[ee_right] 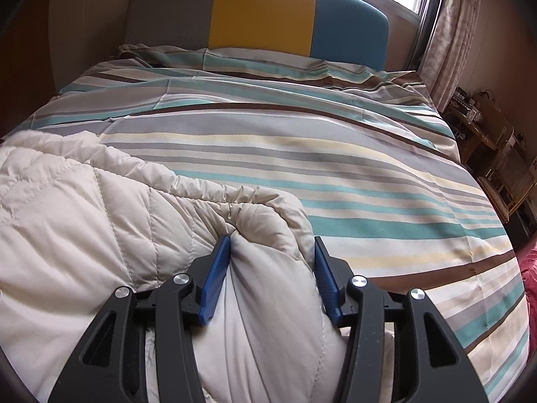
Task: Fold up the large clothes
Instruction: 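Grasp the jacket hem with both tools side by side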
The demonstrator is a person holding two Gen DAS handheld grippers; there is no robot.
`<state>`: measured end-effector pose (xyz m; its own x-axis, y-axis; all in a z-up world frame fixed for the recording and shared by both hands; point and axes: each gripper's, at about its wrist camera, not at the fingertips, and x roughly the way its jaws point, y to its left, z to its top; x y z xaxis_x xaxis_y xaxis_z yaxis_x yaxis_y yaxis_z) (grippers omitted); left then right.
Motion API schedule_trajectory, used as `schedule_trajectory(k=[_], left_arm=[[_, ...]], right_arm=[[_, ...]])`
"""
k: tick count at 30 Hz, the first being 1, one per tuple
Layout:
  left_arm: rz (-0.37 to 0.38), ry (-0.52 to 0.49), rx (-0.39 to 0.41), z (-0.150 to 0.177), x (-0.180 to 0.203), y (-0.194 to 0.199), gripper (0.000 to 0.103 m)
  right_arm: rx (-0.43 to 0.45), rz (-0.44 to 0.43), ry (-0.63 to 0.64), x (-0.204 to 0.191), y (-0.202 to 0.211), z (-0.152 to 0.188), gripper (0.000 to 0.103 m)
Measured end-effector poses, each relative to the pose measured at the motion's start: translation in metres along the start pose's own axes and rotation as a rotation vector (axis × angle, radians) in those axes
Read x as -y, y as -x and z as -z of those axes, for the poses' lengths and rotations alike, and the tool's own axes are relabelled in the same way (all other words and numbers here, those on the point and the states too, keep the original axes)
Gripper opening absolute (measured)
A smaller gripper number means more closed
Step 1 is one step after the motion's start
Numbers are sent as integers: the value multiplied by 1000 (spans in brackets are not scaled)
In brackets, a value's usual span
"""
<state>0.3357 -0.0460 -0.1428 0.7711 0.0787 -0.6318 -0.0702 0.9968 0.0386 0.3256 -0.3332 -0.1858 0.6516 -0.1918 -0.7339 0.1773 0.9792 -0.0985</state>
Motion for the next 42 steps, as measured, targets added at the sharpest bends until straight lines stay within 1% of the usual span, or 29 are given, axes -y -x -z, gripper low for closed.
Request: schedule_trajectory(k=[2,6,8,11,13,15,16,18,19,20,21,22,24,27,28,30,34,35,39,42], left_arm=[[1,1,-12,3,3,-6,100],[-22,-38,-53,6,15,-17,100],[-25,-40,-59,6,15,-19,100],[-23,-37,-66,6,14,-17,100],[-23,-37,-67,5,13,-17,100],[-26,-39,-66,4,13,-16,100],[-26,-39,-65,3,12,-15,100],[-26,-39,-63,3,12,-14,100],[-24,-39,-63,3,12,-15,100],[-21,-36,-64,2,11,-15,100],[-19,-34,-64,3,11,-15,100],[-17,-32,-64,3,10,-15,100],[-12,-25,-64,4,7,-15,100],[-17,-17,-59,5,5,-13,100],[-20,-18,-56,5,5,-13,100],[-34,-23,-50,6,7,-13,100],[-65,-26,-57,6,9,-16,100],[-67,-23,-61,6,9,-17,100],[-51,-17,-77,3,6,-16,100],[-32,26,-85,0,-5,-11,100]], right_arm=[[0,1,0,0,0,0,50],[-7,9,5,-2,1,-2,52],[-10,-2,6,0,9,-6,57],[53,-39,-34,5,41,-12,58],[126,-84,-73,3,72,-16,58],[194,-143,-91,-6,98,-21,58],[226,-184,-80,-17,109,-25,58],[235,-236,-27,-41,114,-30,59],[212,-280,16,-60,110,-32,59],[198,-299,30,-69,105,-32,59],[183,-310,41,-78,99,-32,58],[163,-302,54,-88,89,-31,58],[125,-299,61,-96,72,-26,58],[62,-336,40,-95,49,-16,60],[56,-357,19,-92,44,-15,60],[68,-364,11,-92,40,-11,60],[88,-299,40,-102,34,-7,60],[92,-297,38,-102,33,-7,60],[85,-313,28,-100,31,-6,60],[86,-311,30,-101,32,-6,61]])
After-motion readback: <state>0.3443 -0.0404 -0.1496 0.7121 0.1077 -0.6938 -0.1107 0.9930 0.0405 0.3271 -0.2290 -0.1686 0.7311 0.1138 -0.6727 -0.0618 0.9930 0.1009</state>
